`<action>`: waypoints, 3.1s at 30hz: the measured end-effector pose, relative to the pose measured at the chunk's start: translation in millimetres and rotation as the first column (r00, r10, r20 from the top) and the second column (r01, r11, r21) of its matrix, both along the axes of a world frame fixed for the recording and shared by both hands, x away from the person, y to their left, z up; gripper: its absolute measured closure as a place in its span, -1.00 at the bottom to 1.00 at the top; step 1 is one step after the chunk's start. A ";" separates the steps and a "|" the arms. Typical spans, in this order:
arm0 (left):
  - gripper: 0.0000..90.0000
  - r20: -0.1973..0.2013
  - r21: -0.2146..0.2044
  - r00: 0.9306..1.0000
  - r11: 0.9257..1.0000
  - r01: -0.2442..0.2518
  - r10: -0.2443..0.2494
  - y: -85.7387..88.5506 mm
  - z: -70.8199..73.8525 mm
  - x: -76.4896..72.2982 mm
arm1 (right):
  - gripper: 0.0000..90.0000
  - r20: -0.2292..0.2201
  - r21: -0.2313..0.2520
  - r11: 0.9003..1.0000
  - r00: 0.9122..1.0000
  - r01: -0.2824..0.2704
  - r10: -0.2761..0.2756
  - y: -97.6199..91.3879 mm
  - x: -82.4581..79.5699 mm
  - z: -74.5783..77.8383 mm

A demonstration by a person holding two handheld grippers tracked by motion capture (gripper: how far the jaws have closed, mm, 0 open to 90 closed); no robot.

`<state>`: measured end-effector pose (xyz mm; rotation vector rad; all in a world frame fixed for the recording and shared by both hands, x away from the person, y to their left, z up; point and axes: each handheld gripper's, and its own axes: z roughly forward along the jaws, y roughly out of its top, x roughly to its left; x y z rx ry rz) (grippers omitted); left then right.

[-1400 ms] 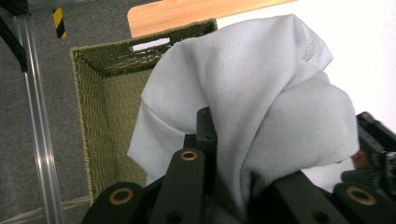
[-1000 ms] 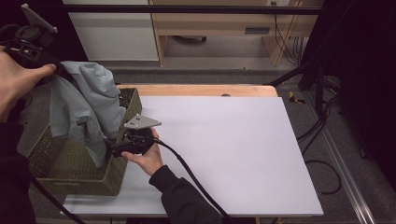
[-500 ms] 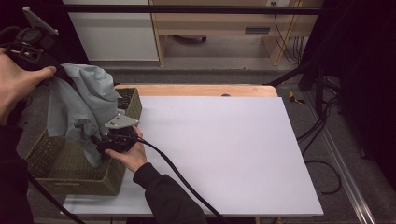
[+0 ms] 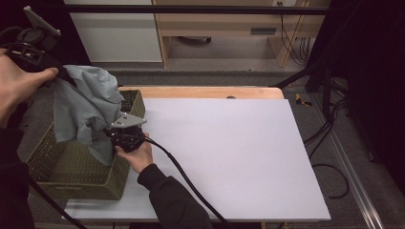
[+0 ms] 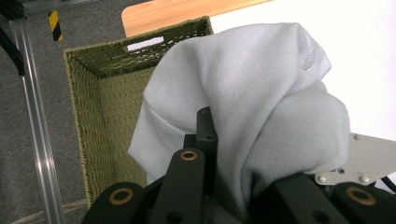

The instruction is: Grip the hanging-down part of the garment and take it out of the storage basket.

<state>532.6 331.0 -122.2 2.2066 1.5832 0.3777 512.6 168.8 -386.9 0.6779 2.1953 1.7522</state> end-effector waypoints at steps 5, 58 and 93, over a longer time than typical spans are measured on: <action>0.88 0.004 -0.004 1.000 1.000 -0.005 0.005 2.2 0.5 -0.6 | 0.92 -0.011 0.017 1.000 1.000 -0.023 0.023 -8.0 -3.5 4.7; 0.88 0.010 -0.046 1.000 0.999 0.027 -0.026 -3.6 -15.1 -2.3 | 0.91 0.250 0.187 0.978 0.958 0.093 -0.139 -134.2 -32.9 128.7; 0.88 -0.022 -0.052 0.998 0.997 0.062 -0.063 -21.5 -36.0 4.8 | -0.74 0.023 0.030 0.989 0.989 0.147 -0.148 -212.3 -62.3 16.6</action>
